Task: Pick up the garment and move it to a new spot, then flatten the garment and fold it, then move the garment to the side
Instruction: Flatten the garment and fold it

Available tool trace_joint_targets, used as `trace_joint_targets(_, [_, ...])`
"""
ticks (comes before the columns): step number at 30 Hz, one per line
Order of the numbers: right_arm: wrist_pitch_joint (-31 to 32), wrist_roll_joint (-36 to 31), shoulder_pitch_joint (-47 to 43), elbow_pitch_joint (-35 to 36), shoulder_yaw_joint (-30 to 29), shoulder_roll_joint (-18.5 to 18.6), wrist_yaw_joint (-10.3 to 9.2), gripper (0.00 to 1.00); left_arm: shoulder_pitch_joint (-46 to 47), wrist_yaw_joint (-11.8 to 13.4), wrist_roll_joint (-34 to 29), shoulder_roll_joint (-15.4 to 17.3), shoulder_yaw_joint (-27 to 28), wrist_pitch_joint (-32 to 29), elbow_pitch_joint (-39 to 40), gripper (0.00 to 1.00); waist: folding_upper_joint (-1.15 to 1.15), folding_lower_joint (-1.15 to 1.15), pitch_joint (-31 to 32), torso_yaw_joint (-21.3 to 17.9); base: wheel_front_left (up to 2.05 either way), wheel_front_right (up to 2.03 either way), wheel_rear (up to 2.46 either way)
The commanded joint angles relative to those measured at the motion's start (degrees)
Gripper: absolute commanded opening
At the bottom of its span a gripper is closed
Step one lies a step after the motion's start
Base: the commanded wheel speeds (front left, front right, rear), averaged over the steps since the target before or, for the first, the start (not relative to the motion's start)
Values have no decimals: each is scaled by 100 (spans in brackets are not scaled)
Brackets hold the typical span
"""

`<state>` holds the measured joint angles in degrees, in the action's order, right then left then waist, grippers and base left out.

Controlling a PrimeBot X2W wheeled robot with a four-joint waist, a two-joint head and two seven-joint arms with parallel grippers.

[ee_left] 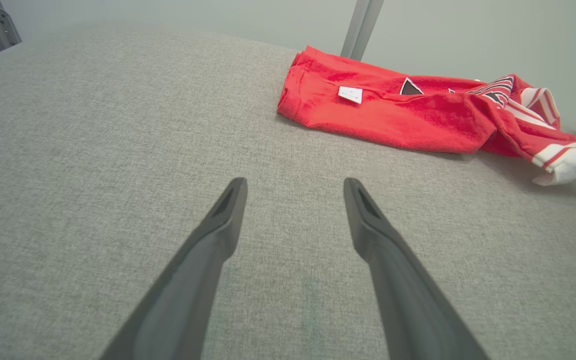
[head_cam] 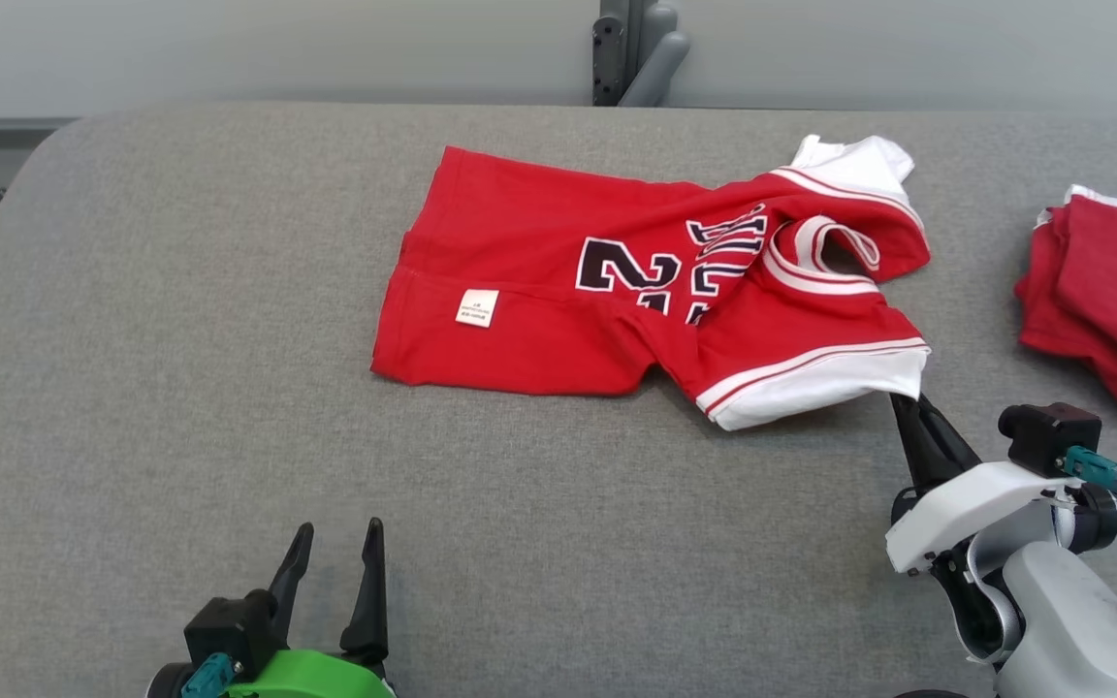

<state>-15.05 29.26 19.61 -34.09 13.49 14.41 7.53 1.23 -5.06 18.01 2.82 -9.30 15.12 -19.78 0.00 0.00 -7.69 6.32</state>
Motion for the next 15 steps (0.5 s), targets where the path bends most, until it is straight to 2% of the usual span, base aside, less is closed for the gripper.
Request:
trace_joint_targets(1, [-16,247,-109,170,157,100,-9,0,-115,-39,-26,17,16,1,-14,100,0,0,347,-279,0,0,0])
trace_joint_targets(5, [-6,988,-208,639,486,352,-9,0,-216,-55,-10,16,-26,1,-56,100,0,0,450,-404,0,0,0])
trace_joint_targets(6, [31,1230,-235,778,552,374,-8,4,-232,-56,-5,16,-50,1,-71,100,0,0,461,-423,0,0,0])
trace_joint_targets(7, [91,1494,-276,924,636,397,-6,42,-245,-59,8,16,-73,1,-81,100,0,0,470,-435,0,0,0])
trace_joint_targets(8, [120,1710,-327,1023,657,461,-6,100,-267,-61,20,17,-87,1,-96,100,0,0,478,-447,0,0,0])
trace_joint_targets(11, [89,1978,-486,1101,678,695,-7,100,-301,-54,34,16,-129,1,-122,100,0,0,478,-478,0,0,0])
trace_joint_targets(13, [31,1799,-533,966,602,794,-5,100,-296,-40,38,18,-136,1,-131,100,0,0,467,-493,0,0,0])
trace_joint_targets(15, [-10,1580,-563,729,241,764,-5,100,-291,-35,28,17,-130,1,-155,100,0,0,458,-509,0,0,0])
